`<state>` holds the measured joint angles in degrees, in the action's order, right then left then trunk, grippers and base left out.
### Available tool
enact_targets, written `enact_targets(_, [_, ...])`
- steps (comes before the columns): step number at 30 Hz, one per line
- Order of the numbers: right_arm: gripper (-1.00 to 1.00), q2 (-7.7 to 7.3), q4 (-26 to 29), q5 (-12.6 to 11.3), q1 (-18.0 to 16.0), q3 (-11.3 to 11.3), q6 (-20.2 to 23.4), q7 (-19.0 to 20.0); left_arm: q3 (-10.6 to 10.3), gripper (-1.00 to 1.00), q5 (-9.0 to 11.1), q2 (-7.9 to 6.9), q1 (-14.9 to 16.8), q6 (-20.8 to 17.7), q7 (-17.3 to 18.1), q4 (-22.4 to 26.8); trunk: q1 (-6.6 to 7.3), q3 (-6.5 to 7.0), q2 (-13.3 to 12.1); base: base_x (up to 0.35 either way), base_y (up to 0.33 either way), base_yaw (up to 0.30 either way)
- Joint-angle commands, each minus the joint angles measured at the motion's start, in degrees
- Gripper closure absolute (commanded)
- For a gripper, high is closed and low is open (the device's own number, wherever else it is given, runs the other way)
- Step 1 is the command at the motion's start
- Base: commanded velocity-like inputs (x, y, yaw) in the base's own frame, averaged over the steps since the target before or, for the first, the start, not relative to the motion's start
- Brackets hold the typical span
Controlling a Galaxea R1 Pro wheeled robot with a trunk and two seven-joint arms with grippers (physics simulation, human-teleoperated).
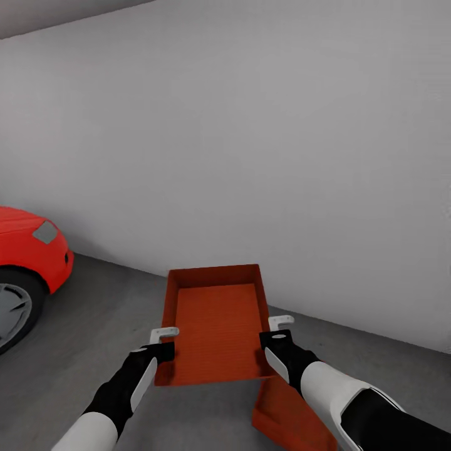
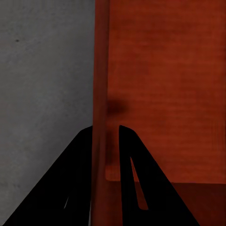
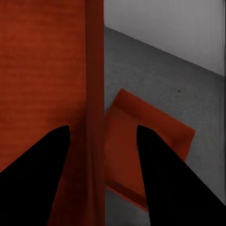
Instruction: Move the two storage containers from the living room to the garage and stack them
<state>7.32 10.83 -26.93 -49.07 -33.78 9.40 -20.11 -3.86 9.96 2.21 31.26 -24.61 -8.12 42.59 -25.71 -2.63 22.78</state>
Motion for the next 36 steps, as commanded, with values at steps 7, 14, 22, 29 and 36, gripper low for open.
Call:
enact_targets(7, [1.00,-0.02,0.0,-2.4,-0.1,-1.2,0.3,1.1,-0.3,1.00,-3.5,-0.54,0.0,1.2,-1.5,0.2,-0.07,-0.14,0.1,0.321,0.000,-0.244])
enact_targets(14, [1.00,-0.02,0.0,-2.4,-0.1,-1.2,0.3,1.1,-0.3,1.00,-3.5,-0.54,0.0,1.2,-1.4,0.2,-0.07,-0.14,0.1,0.295,0.000,-0.244])
enact_targets(22, [1.00,-0.02,0.0,-2.4,-0.1,-1.2,0.3,1.1,-0.2,1.00,-3.5,-0.54,0.0,1.2,-1.5,0.3,-0.07,-0.14,0.1,0.075,0.000,-0.244])
enact_targets(29, [1.00,-0.02,0.0,-2.4,-0.1,-1.2,0.3,1.1,-0.2,1.00,-3.5,-0.51,0.0,1.2,-1.5,0.3,-0.07,-0.14,0.1,0.002,0.000,-0.202])
enact_targets(36, [1.00,-0.02,0.0,-2.4,-0.1,-1.2,0.3,1.1,-0.2,1.00,-3.5,-0.54,0.0,1.2,-1.5,0.3,-0.07,-0.14,0.1,0.000,0.000,-0.071])
